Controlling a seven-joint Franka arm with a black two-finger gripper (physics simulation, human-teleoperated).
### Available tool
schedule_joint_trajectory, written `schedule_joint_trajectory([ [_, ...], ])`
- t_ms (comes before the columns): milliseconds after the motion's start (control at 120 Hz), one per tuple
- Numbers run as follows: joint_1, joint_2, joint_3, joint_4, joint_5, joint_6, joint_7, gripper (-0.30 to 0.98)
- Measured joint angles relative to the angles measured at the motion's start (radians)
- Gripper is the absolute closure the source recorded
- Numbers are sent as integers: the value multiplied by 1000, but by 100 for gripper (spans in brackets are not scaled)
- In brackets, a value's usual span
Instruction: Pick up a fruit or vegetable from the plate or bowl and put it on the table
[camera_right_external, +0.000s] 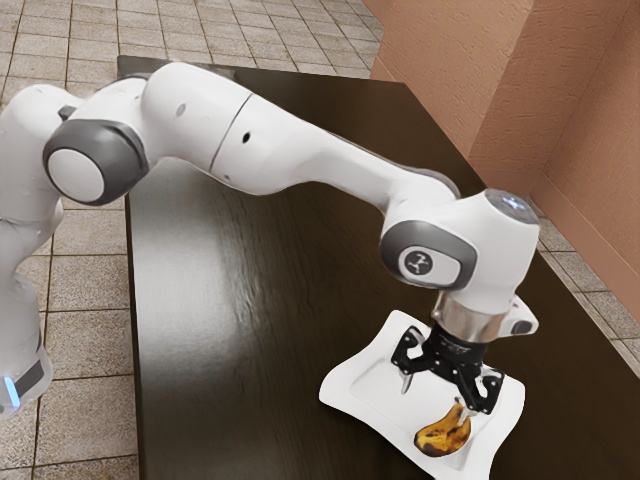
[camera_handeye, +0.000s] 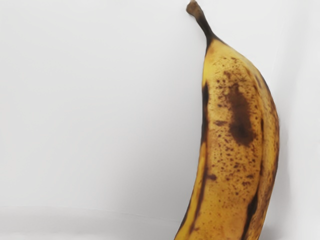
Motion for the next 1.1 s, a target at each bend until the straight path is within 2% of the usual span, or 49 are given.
schedule_joint_trajectory([
  [367, 3, 77, 13, 32, 2, 44, 21, 3],
  [917, 0, 105, 13, 31, -15, 67, 35, 5],
  [1100, -1, 106, 12, 31, -19, 71, 38, 10],
])
